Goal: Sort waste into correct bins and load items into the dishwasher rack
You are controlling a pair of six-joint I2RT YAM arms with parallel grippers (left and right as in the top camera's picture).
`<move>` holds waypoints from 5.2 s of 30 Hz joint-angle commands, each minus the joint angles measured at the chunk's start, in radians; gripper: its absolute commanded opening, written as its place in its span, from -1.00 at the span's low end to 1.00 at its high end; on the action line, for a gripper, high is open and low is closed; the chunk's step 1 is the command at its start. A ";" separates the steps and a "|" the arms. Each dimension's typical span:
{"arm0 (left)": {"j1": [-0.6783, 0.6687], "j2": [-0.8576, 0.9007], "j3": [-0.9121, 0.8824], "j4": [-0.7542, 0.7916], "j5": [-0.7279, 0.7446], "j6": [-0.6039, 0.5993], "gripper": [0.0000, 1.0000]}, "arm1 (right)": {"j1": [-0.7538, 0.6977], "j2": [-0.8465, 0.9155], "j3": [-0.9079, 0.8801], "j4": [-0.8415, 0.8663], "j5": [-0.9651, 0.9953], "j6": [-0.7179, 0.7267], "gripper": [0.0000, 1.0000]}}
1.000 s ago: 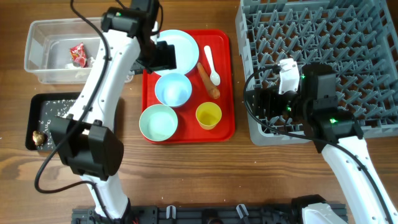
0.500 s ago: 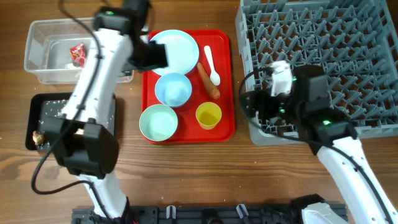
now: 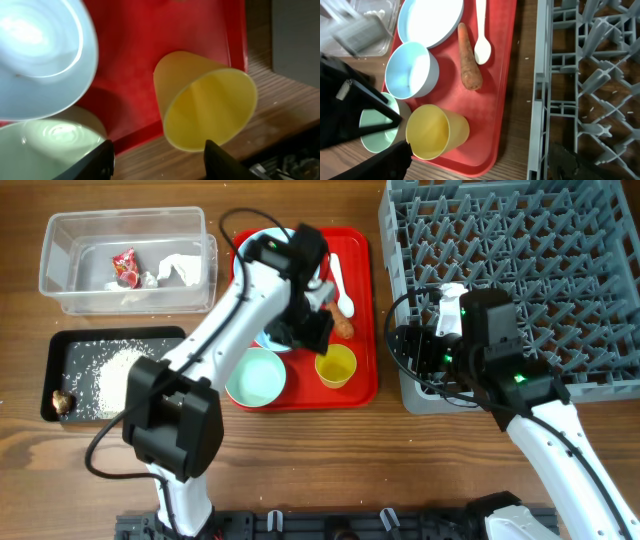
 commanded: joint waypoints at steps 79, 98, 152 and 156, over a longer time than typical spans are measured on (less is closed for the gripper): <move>0.423 -0.146 -0.071 0.312 0.575 0.227 1.00 | -0.290 0.171 0.041 0.505 -0.494 0.005 -0.27; 0.424 -0.146 -0.071 0.399 0.347 0.140 0.99 | -0.287 0.166 0.424 -0.389 0.068 -0.212 -0.27; 0.068 -0.131 -0.071 0.435 -0.241 -0.406 0.93 | -0.079 0.447 0.751 -0.558 0.160 -0.120 0.90; -0.044 -0.039 -0.071 0.529 -0.333 -0.571 0.92 | -0.117 0.447 0.751 -0.609 0.160 -0.122 0.90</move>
